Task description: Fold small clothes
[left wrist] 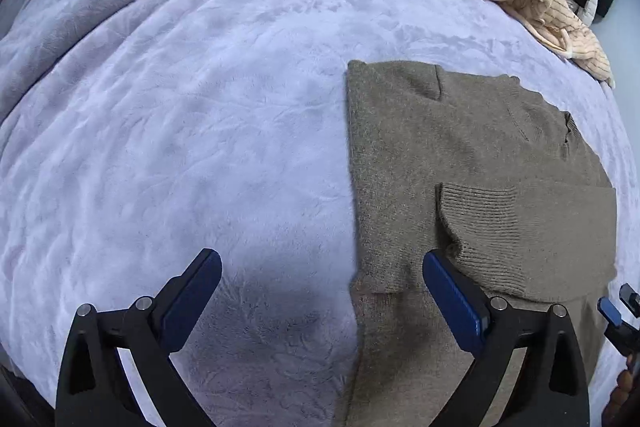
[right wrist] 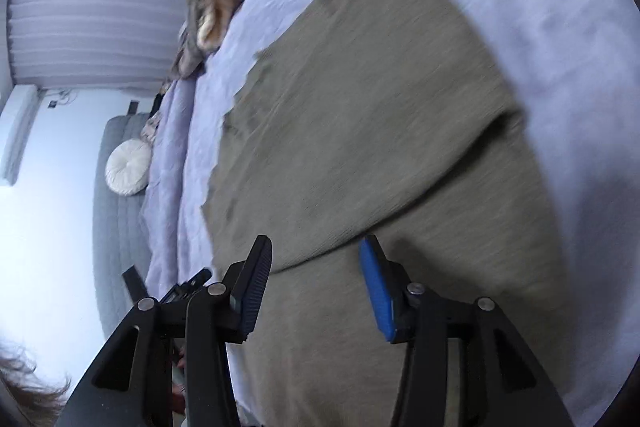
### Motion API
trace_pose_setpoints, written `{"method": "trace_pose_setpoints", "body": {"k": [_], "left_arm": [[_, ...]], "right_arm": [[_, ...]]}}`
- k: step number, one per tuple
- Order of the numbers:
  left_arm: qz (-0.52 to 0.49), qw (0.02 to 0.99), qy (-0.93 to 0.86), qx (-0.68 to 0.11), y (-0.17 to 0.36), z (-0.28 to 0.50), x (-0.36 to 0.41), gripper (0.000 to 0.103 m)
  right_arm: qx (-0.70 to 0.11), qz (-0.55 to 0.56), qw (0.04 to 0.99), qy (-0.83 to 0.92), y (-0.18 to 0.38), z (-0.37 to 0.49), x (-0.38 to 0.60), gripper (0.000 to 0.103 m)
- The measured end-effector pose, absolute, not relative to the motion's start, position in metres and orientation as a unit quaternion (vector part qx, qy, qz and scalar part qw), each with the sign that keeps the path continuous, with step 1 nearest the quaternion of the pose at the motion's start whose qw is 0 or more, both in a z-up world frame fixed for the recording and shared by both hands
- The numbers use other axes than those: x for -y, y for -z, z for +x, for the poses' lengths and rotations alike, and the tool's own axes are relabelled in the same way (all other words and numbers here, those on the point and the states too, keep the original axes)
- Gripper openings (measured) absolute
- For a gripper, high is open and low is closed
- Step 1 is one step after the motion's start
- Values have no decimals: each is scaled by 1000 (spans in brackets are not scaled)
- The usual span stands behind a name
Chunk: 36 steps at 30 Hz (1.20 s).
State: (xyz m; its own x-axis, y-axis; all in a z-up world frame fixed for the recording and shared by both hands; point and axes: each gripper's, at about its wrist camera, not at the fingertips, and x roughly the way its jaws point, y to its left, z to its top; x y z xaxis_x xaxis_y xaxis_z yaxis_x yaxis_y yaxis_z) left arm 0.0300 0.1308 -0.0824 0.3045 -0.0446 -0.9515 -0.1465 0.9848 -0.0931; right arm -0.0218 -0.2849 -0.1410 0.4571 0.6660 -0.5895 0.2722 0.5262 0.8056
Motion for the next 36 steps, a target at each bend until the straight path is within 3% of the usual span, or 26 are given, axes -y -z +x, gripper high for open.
{"method": "trace_pose_setpoints", "body": {"k": [5,11,20,21,22,23,26,32,36], "left_arm": [[-38,802,-21,-596,85,18,-118,100],[43,797,-26,-602,107,10,-98,100],[-6,812,-101,-574,112,17,-114,100],[-5,815,-104,-570,110,16,-116,101],[-4,818,-101,-566,107,15,-119,101],[-2,822,-99,-561,105,14,-120,101],[10,825,-90,-558,105,14,-120,101],[-21,818,-79,-569,109,12,-133,103],[9,820,-80,-567,100,7,-133,103]], "right_arm": [[-519,478,679,-201,156,8,203,51],[-501,520,666,-186,176,26,171,51],[-502,496,662,-253,167,60,112,50],[-511,491,660,-250,170,62,108,41],[-516,490,657,-249,172,64,104,14],[-517,491,654,-252,172,64,101,9],[-512,488,657,-263,168,62,92,8],[-580,444,638,-243,198,50,76,9],[-594,394,652,-257,180,38,76,11]]}}
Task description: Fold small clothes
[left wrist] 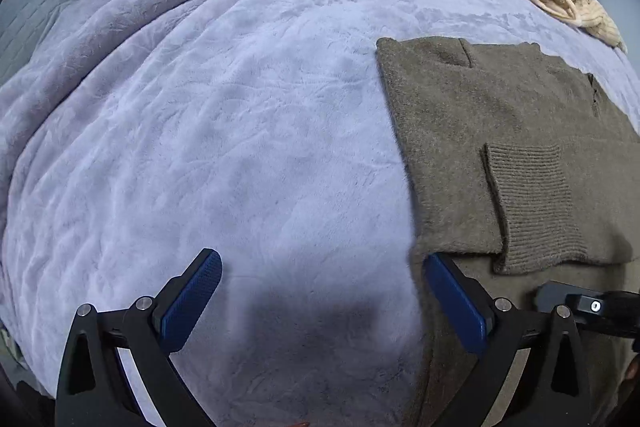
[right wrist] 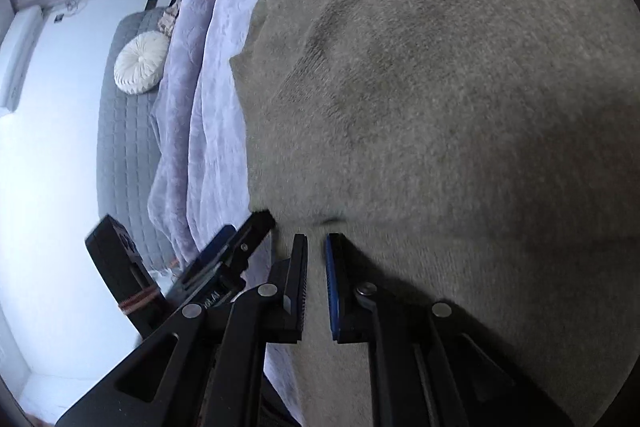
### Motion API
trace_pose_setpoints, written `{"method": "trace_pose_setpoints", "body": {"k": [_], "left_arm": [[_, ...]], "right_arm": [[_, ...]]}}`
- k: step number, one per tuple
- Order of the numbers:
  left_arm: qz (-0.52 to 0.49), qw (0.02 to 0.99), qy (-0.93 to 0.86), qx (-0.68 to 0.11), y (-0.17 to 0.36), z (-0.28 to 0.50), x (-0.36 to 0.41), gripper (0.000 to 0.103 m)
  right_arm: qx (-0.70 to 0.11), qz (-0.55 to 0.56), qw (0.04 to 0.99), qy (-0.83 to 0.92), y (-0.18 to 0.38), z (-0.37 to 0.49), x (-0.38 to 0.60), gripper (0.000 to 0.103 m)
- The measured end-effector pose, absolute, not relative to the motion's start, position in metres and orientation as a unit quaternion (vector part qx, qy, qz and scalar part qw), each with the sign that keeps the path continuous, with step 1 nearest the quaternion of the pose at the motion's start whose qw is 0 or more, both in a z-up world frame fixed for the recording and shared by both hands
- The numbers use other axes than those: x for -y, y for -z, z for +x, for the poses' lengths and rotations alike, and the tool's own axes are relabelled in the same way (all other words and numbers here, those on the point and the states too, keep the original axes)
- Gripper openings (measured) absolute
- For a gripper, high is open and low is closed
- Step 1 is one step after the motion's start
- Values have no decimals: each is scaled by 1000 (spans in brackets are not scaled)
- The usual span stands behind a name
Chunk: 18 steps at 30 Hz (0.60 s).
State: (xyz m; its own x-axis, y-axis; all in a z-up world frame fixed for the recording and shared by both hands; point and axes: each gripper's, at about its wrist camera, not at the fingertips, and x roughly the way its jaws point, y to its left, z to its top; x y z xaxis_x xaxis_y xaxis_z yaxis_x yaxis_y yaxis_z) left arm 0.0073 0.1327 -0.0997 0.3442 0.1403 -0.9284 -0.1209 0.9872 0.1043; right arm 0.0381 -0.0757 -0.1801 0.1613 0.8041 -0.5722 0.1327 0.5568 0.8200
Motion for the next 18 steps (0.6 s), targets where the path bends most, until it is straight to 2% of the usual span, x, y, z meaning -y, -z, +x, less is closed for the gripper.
{"method": "trace_pose_setpoints", "body": {"k": [2,5,9,16,18], "left_arm": [[17,819,-83,-567,95,5,-137,103],[-41,810,-56,-582,87,3,-151,102],[-79,813,-1,-577,71,8,-135,100],[-69,817,100,-564,66,66,-72,100],[-59,808,116,-575,77,79,-60,91]], "right_arm": [[-597,343,674,-267,164,29,77,15],[-587,305,703,-260,144,16,98,18],[-568,310,732,-213,127,14,144,26],[-541,348,752,-144,123,27,207,26],[-537,350,754,-144,121,25,212,26]]}}
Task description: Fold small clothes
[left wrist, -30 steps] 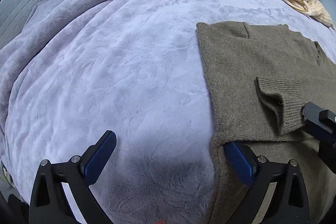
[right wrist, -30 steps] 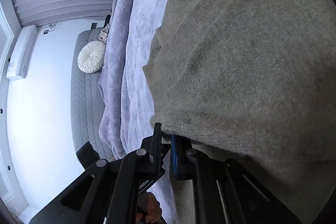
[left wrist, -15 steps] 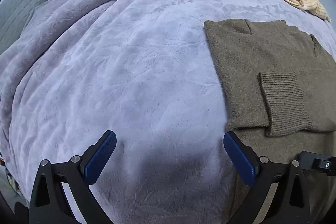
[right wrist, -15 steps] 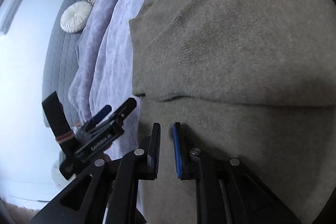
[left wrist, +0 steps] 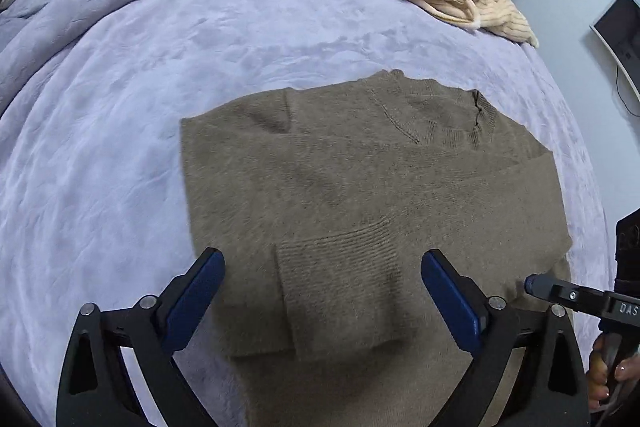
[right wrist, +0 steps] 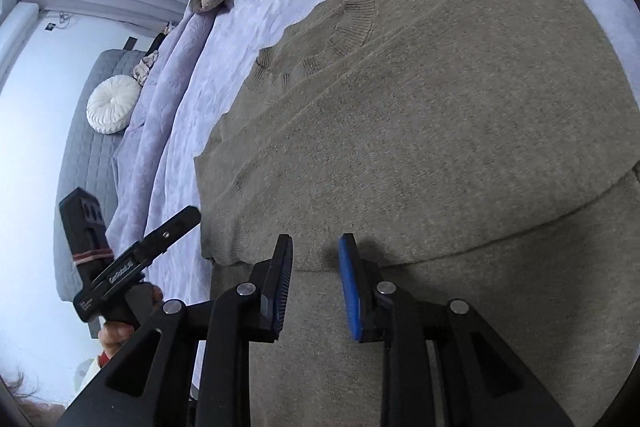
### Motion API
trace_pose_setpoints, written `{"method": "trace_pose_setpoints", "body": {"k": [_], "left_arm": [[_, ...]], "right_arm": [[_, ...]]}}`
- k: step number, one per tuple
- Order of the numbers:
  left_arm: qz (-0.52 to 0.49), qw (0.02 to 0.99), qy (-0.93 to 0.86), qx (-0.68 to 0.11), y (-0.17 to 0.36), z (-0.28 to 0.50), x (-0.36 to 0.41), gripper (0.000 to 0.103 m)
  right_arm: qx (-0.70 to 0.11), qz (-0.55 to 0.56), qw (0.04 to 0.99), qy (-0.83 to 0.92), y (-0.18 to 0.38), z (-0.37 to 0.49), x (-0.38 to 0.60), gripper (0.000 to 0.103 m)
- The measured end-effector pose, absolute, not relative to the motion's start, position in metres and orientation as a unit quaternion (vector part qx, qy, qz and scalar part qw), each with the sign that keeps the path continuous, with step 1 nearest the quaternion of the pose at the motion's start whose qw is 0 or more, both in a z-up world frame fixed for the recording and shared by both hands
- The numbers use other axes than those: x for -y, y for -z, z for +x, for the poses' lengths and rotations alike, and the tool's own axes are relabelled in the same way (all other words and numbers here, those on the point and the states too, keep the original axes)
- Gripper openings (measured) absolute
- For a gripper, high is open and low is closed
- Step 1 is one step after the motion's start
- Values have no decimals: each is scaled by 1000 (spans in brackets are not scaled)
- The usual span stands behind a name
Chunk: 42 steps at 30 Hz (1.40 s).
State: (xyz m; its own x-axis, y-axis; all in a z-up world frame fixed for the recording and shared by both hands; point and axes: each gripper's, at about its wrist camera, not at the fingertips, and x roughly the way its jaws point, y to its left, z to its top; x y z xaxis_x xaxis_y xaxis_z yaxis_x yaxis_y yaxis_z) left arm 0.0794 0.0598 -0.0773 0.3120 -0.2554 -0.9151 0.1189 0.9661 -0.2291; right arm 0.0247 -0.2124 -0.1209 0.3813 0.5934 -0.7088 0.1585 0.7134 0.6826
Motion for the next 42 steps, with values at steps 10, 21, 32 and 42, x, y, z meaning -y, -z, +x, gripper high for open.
{"method": "trace_pose_setpoints", "body": {"k": [10,21,32,42], "left_arm": [[-59,805,132,-575,71,100,-53,10],[-45,800,80,-592,89,96,-74,11],[-45,783,-10,-620,69,38,-105,11],[-74,778,-51,-622,67,8,-94,103]], "right_arm": [[-520,327,782,-109,118,15,240,26],[-529,308,790,10,142,19,326,16],[-556,285,780,-3,125,9,313,21],[-583,281,762,-37,123,-7,293,26]]}}
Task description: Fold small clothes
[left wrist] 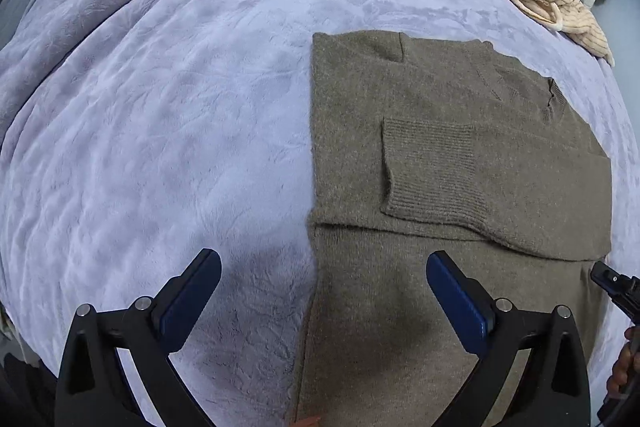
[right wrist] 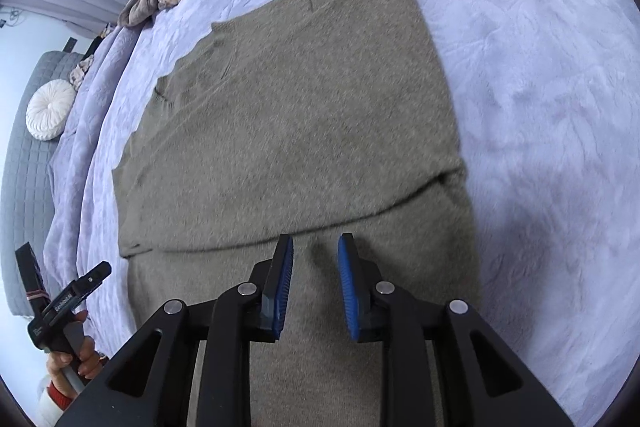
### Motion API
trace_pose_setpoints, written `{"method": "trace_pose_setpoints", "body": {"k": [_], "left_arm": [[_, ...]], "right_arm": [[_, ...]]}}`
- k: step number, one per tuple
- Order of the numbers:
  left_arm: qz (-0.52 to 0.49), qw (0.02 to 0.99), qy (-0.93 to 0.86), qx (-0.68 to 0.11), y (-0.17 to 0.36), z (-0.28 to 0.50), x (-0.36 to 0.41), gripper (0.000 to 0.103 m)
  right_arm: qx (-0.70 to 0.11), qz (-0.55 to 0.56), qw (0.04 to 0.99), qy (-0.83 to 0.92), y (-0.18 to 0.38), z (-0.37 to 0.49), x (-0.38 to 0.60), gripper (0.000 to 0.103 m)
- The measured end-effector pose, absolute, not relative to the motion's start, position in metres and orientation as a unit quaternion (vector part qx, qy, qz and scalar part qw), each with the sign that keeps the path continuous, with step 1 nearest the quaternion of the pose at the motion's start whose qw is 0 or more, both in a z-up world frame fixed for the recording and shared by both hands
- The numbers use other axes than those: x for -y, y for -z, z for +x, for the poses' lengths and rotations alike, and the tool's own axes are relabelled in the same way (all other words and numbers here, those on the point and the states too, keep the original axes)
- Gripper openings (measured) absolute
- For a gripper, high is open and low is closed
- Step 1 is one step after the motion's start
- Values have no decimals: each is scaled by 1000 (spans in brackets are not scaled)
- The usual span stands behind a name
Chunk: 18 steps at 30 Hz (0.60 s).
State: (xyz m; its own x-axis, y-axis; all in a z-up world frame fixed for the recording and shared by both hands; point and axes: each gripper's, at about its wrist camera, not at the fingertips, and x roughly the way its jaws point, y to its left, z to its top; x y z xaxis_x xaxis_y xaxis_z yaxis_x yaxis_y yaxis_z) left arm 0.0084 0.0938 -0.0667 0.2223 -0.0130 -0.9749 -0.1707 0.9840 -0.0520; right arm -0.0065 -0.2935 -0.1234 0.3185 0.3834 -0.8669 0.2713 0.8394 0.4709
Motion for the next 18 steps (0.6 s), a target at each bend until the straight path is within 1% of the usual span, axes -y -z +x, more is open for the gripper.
{"method": "trace_pose_setpoints", "body": {"k": [3,5,7,8,11,18], "left_arm": [[-74,765,-55,-638,74,3,-89,103],[-70,758,-59,-645,76,-1,-86,103],[-80,750,-51,-655,79,-6,-83,103],[-88,748,-49,-656,78,-9,-81,103],[-96,748,-43,-655,74,-16,-73,103],[-77,754,-45,-651,70,-33,-39,103]], "right_arm": [[-590,283,755,-45,125,-13,289,26],[-593,282,752,-53,125,-17,287,28],[-595,279,751,-61,123,-21,285,41],[-595,277,752,-66,121,-22,284,42],[-598,272,749,-80,118,-26,283,43],[-612,257,740,-107,118,-35,281,44]]}}
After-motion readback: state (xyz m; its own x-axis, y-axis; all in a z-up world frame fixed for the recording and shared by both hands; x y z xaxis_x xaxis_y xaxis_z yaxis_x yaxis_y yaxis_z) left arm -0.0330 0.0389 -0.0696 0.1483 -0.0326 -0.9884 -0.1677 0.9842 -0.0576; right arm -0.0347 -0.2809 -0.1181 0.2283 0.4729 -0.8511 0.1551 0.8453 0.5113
